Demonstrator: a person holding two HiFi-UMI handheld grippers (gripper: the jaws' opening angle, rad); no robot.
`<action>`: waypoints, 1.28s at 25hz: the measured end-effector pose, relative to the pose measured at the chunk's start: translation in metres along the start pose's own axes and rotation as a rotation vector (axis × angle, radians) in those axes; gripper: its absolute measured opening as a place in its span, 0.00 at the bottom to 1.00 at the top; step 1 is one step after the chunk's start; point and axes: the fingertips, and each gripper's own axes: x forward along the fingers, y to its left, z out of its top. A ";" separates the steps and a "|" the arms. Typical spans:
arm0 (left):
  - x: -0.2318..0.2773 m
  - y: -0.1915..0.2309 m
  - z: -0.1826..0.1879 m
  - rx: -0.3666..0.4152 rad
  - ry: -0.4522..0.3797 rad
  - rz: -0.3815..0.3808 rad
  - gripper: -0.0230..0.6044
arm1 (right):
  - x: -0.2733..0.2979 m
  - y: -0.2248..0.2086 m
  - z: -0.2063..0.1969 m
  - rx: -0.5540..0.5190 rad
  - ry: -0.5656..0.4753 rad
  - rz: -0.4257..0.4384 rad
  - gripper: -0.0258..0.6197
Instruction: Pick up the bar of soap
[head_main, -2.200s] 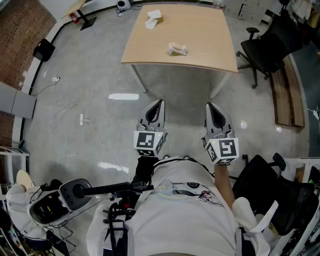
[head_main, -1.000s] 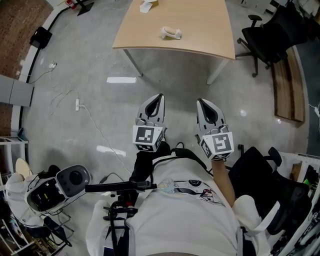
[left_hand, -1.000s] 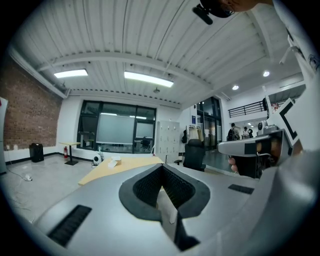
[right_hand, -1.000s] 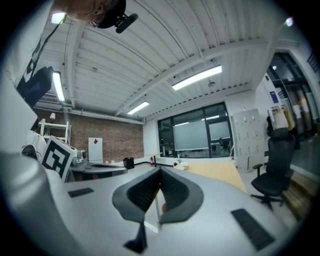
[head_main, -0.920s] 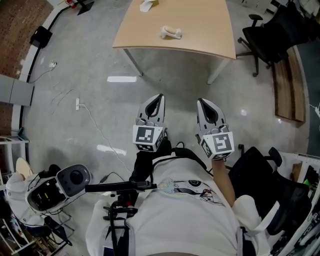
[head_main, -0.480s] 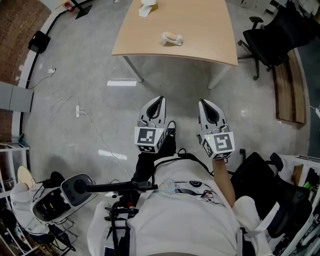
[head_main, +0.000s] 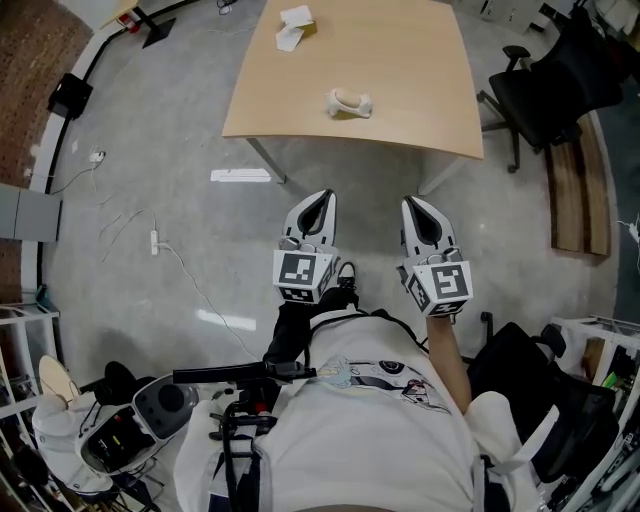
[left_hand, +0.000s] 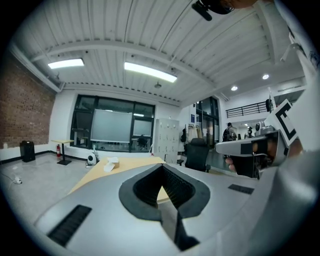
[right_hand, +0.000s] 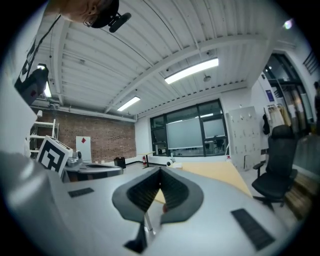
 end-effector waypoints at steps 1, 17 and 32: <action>0.007 0.007 0.000 -0.003 0.005 -0.002 0.04 | 0.009 -0.002 0.000 0.002 0.004 -0.006 0.04; 0.079 0.061 -0.009 -0.064 0.066 -0.055 0.04 | 0.092 -0.040 -0.007 0.005 0.082 -0.072 0.04; 0.186 0.104 0.016 -0.038 0.059 0.033 0.04 | 0.200 -0.105 0.009 0.010 0.069 0.050 0.04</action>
